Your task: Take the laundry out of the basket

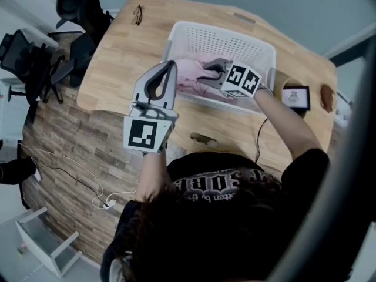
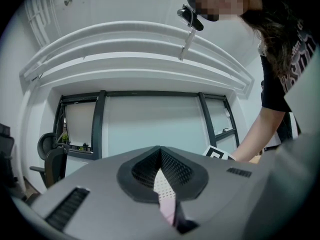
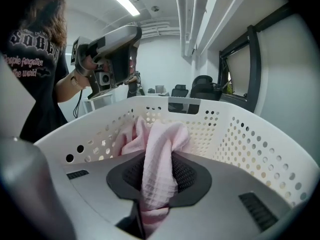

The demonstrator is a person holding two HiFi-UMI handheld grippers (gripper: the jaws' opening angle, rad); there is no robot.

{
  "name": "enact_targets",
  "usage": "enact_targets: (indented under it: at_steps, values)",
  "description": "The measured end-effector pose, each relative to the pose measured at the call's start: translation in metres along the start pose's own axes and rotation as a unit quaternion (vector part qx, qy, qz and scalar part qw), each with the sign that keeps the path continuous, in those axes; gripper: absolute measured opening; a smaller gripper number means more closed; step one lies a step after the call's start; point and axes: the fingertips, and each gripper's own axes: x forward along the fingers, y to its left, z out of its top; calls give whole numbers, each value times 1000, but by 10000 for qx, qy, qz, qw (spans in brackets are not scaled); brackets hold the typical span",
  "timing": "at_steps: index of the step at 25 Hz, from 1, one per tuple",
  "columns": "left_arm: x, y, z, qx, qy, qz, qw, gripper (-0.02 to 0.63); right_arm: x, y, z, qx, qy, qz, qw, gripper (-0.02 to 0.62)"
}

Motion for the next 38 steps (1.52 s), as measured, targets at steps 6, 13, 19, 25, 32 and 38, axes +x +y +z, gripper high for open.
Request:
enact_targets:
  at_steps: [6, 13, 19, 25, 32, 38]
  values:
    - [6, -5, 3, 11, -27, -179, 9998, -3, -21, -13, 22, 228, -330, -545, 9977, 98]
    - [18, -13, 7, 12, -103, -447, 9989, -3, -59, -26, 53, 496, -843, -1240, 9875, 97]
    - [32, -25, 10, -9, -167, -760, 9970, -3, -93, -29, 65, 696, -1113, -1756, 9757, 97]
    - [46, -39, 17, -63, -266, -1103, 9935, -3, -135, -30, 81, 856, -1368, -2264, 9606, 97]
    - [62, -66, 29, -59, -435, -1585, 9864, -3, -181, -24, 90, 1011, -1546, -2875, 9398, 97]
    - [78, -97, 47, -82, -654, -1984, 9779, -3, -231, -17, 89, 1196, -1841, -3357, 9160, 97]
